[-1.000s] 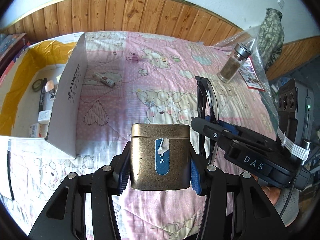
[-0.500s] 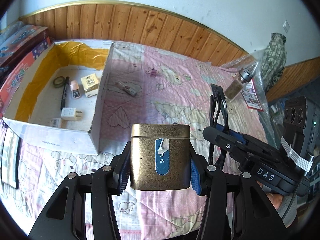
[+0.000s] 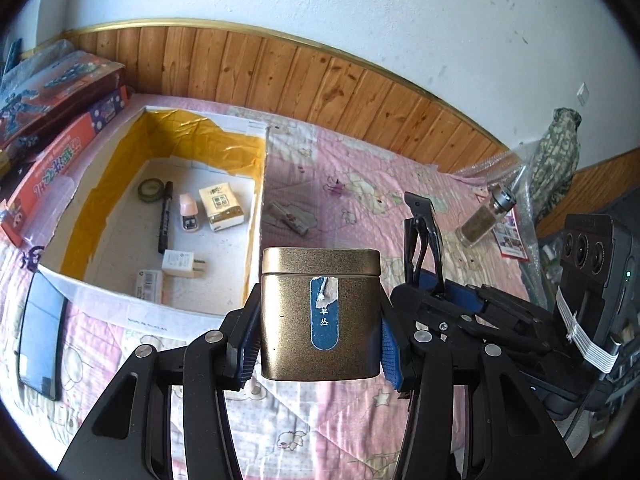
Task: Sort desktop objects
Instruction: 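Carry the tin box and glasses over the cardboard box with both tools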
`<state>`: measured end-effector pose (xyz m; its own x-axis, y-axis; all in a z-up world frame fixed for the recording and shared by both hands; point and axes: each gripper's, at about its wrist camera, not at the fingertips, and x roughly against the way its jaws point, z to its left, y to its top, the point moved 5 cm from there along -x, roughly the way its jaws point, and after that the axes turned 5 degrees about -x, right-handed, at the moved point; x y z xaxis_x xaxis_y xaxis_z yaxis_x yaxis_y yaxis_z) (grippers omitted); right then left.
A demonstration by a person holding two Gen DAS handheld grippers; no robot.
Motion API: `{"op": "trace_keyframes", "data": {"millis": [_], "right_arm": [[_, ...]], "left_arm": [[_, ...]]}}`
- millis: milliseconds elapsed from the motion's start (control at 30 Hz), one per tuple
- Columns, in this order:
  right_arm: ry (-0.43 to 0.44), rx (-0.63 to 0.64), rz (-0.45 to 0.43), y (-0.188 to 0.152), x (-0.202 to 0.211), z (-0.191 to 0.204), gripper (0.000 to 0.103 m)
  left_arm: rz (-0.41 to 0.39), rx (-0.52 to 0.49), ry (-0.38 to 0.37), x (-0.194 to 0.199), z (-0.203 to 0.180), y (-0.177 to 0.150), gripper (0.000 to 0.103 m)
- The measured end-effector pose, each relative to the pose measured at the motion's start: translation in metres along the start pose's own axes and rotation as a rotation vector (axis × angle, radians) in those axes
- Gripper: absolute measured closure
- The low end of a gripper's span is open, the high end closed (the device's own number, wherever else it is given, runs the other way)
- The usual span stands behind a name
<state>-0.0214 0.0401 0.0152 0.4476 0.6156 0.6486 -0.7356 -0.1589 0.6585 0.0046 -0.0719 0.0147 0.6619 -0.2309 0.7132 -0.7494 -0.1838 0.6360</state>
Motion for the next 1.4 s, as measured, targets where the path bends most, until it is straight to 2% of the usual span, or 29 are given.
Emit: {"op": "trace_keyframes", "data": {"millis": [367,733,967,1233,1400], "right_arm": [[0.062,0.047,0.034,0.029,-0.035,0.035,0.066],[0.137,0.062,0.072,0.066,-0.072,0.063,0.066],[0.121,0.139,0.106,0.082,-0.106,0.086,0.066],[0.06,0.205,0.175,0.097,-0.156,0.094,0.066],[0.02,0.21,0.238,0.102,-0.189,0.084,0.066]], "left_arm": [[-0.03,0.077,0.025,0.005,0.054,0.019,0.052],[-0.046,0.164,0.119,0.01,0.129,0.026,0.052],[0.026,0.199,0.147,-0.014,0.164,0.03,0.052],[0.114,0.123,0.211,-0.047,0.181,0.042,0.052],[0.172,0.088,0.209,-0.064,0.189,0.045,0.052]]}}
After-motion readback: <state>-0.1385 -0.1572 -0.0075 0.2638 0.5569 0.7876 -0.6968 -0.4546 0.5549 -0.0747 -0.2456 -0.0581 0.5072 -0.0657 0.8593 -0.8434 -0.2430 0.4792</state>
